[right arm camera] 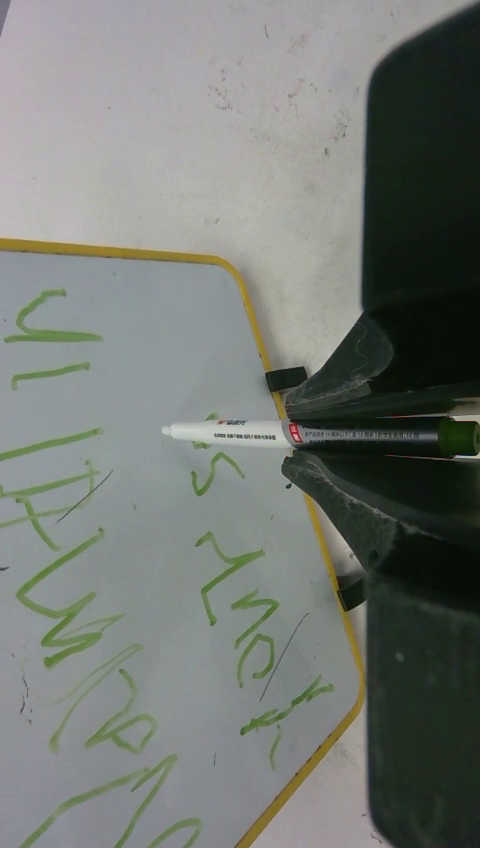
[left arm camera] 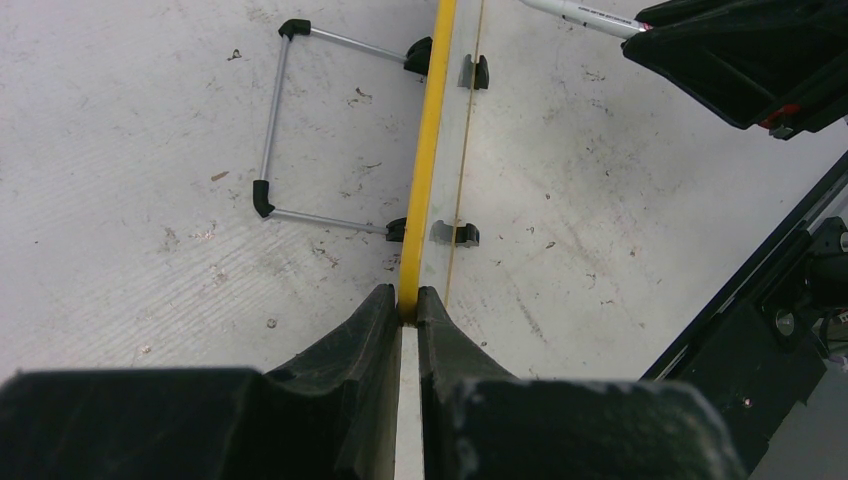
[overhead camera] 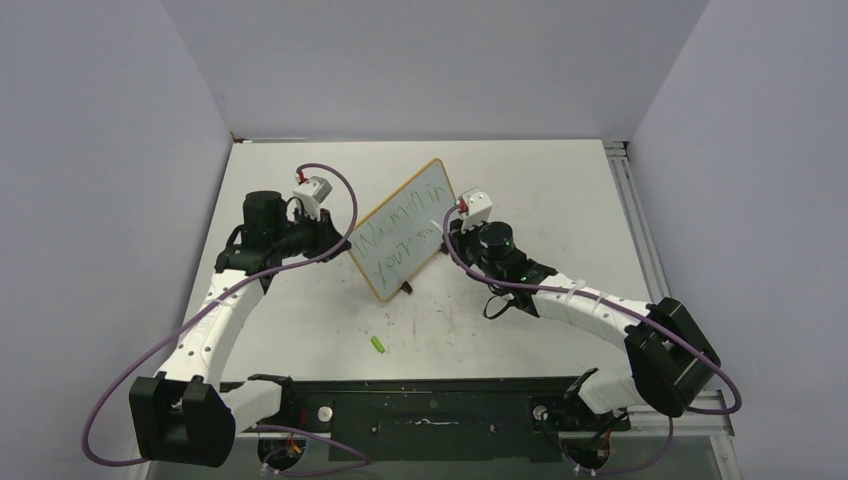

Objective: Write a sentence on the whiteboard

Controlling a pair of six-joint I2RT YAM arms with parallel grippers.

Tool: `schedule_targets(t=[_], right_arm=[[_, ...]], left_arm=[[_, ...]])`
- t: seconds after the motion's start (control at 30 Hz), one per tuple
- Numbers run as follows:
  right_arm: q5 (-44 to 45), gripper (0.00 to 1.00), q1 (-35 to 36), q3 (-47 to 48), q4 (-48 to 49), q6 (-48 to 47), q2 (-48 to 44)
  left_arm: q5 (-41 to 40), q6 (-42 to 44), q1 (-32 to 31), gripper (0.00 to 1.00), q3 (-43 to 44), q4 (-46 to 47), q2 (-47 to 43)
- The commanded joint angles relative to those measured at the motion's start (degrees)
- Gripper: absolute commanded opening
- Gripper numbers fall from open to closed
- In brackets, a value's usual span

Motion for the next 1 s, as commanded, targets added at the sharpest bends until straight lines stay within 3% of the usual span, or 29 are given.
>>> schedule_targets(t=[0.0,0.97], right_arm=[[1.29,0.05,-1.67,-0.27,1.51,0.37,-0.97],[-8.60,0.05,-5.42,-0.38,4.90,1.80,2.84]], left_arm=[[-1.13,1.93,0.27,0.00,1.07,-2.49,0.52],[-1.08,2.06,0.18,0.00,0.99,-2.52,0.57]])
